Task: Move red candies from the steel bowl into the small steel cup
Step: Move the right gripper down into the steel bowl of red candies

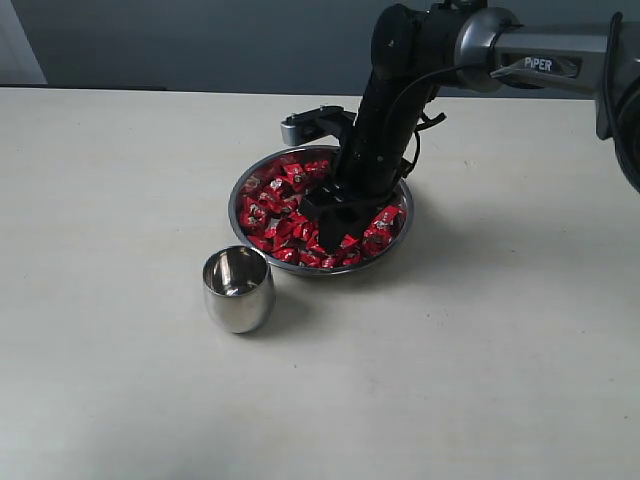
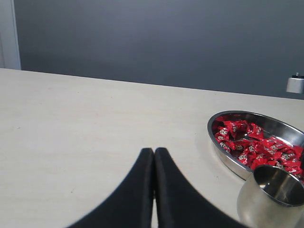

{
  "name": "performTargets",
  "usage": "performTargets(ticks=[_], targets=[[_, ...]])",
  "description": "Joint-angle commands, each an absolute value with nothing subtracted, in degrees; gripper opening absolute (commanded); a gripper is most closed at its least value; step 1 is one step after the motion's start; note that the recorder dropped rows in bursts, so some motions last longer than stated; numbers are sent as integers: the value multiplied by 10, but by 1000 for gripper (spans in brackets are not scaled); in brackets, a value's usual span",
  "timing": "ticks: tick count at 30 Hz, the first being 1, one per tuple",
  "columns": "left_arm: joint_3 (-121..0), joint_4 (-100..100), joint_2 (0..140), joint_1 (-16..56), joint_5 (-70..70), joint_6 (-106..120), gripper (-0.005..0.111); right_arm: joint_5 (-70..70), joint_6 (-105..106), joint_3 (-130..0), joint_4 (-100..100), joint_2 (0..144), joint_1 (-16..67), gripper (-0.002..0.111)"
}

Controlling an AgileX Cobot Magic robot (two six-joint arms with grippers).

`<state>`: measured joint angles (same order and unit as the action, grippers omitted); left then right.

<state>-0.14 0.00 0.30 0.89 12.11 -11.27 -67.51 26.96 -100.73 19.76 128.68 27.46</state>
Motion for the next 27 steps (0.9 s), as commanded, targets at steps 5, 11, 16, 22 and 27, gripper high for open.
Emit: performTargets(ticks=[5,11,16,22,27], targets=[[0,0,0,13,118,-115,0,-674,270,-1008,201,1286,274,47],[0,0,0,13,118,-115,0,-673,270,-1008,201,1286,274,47],[0,0,0,13,118,-115,0,-672,276,-1008,201,1286,274,47],[0,0,0,13,118,-115,0,-665,281,-1008,201,1286,274,47],[0,0,0,13,118,-115,0,-665,281,-1008,201,1286,274,47]])
